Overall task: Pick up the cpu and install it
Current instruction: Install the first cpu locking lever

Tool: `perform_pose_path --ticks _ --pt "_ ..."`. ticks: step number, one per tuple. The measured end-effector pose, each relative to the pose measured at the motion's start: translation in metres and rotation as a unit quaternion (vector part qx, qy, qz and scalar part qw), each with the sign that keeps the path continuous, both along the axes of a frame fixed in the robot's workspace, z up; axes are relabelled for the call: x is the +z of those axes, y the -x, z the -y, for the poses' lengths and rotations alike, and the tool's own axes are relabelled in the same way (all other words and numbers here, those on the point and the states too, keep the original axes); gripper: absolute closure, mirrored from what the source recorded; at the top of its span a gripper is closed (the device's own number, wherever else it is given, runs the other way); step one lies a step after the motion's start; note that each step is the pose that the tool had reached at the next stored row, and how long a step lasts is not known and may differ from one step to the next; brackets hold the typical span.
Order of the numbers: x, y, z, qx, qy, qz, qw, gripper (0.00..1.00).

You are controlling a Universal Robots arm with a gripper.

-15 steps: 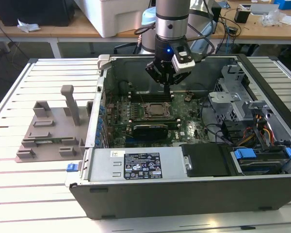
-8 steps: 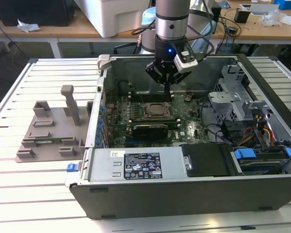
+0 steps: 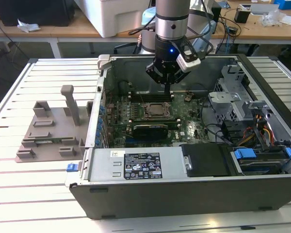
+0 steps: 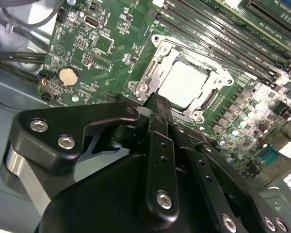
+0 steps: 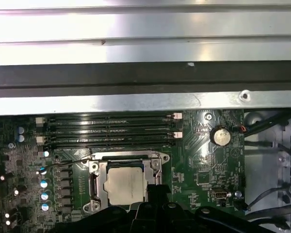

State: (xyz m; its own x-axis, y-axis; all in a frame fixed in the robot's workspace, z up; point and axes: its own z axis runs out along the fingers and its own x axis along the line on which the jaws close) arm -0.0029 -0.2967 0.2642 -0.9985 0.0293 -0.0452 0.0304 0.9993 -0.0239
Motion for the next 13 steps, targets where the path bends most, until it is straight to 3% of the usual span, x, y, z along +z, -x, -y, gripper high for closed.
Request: perform_pose_path --ticks 6,13 --pt "0.0 0.0 0.0 0.035 0.0 0.0 0.9994 0.89" --pt "0.0 0.0 0.0 0.075 -0.0002 0.0 0.9972 0.89"
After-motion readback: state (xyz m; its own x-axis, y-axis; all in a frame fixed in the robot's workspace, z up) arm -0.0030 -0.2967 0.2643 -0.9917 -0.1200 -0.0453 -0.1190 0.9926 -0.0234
